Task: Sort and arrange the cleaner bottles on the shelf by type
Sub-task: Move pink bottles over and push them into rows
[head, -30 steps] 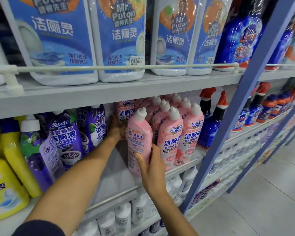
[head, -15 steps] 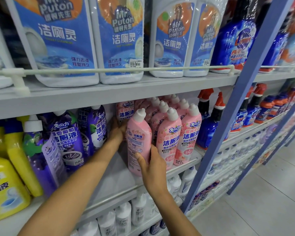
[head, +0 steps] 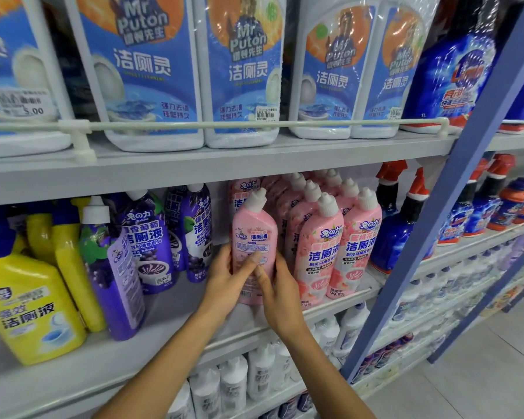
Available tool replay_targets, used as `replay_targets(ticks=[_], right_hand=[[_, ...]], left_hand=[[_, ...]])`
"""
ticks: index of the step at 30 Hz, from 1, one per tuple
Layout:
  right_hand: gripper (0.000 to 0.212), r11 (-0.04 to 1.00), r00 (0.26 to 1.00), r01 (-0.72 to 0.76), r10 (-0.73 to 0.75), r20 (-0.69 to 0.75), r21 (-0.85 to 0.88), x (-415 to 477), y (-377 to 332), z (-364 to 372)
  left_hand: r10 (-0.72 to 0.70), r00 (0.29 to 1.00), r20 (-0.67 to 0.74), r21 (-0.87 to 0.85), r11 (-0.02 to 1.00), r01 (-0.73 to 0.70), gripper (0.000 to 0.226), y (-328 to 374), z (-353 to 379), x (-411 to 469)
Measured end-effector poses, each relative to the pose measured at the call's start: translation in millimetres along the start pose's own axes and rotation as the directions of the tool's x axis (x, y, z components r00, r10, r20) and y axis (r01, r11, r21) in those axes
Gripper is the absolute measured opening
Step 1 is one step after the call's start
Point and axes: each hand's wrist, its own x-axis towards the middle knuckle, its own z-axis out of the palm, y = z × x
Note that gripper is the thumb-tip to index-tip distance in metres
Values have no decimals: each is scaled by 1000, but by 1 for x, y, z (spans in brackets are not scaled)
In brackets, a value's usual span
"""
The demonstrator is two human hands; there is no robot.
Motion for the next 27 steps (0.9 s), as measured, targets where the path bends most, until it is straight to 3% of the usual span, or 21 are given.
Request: replay_targets(ticks=[6, 11, 15, 19, 27], right_hand=[[46, 1000, 1000, -18, 18, -25, 20, 2, 5, 3], [56, 986, 986, -159, 157, 48, 55, 2, 6, 1], [73, 945, 961, -273, 260, 91, 179, -4, 0, -4], [63, 906, 956, -294, 270, 119, 306, -10, -11, -14], [53, 856, 923, -383, 337, 186, 348, -14, -22, -31]], left_hand=[[93, 982, -162, 181, 982, -63, 33, -6, 8, 3], [121, 973, -197, 259, 964, -67, 39, -5, 15, 20], [130, 963, -237, 312, 949, -51, 38, -5, 21, 42], [120, 959, -257, 357, 934, -22, 44, -11, 24, 64], [78, 980, -183, 320, 947, -15, 45, -10, 28, 96]])
